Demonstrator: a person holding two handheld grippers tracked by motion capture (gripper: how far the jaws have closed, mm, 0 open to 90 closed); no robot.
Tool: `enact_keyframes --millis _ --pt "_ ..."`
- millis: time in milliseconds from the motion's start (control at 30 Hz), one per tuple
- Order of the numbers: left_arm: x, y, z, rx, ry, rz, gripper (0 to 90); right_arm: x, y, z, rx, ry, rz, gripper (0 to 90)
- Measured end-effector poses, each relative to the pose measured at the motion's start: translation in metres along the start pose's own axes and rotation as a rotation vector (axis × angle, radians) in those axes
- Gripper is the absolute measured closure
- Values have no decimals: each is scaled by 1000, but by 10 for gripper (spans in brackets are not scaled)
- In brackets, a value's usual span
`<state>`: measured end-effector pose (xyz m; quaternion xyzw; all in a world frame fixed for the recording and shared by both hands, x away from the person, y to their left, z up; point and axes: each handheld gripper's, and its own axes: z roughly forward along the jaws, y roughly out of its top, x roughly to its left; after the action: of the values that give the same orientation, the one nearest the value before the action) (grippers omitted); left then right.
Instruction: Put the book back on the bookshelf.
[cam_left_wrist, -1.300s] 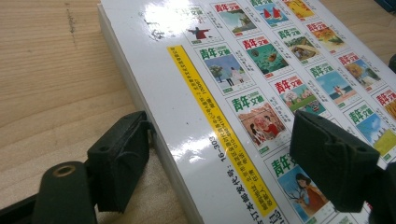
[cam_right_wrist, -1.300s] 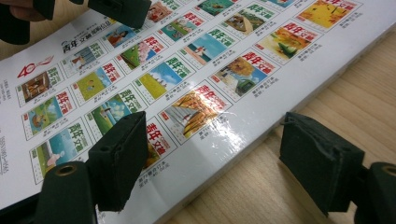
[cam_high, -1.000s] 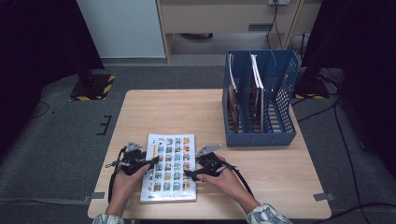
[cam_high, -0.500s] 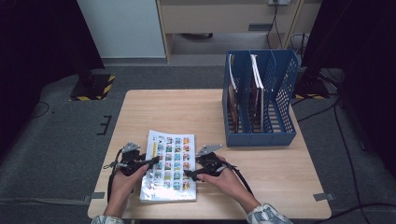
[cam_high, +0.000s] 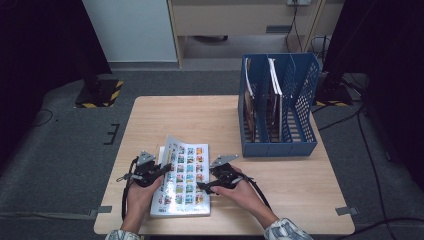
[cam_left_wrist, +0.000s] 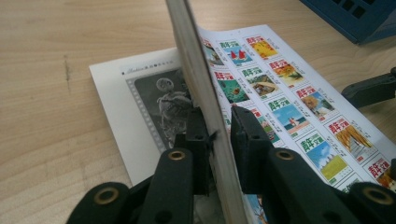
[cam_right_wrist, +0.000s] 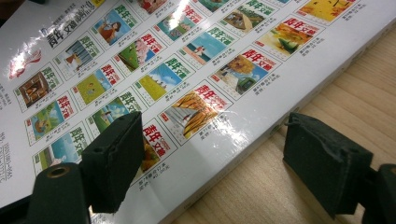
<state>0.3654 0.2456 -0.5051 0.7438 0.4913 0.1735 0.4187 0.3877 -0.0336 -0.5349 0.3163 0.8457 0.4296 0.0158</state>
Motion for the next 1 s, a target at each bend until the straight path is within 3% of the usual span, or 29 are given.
enact_keyframes --millis 200,467,567,800,1000 --pt "-11 5 -9 -55 2 77 828 0 0 0 4 -2 -4 180" --pt "-31 16 -22 -166 5 194 837 -1 0 0 8 10 -4 159" --pt "-35 18 -25 -185 5 216 837 -1 1 0 12 19 -4 141" --pt "-38 22 -32 -225 -18 222 838 -5 2 1 11 57 26 103" --pt "-36 23 -37 -254 -40 195 838 -7 5 4 0 96 47 92"
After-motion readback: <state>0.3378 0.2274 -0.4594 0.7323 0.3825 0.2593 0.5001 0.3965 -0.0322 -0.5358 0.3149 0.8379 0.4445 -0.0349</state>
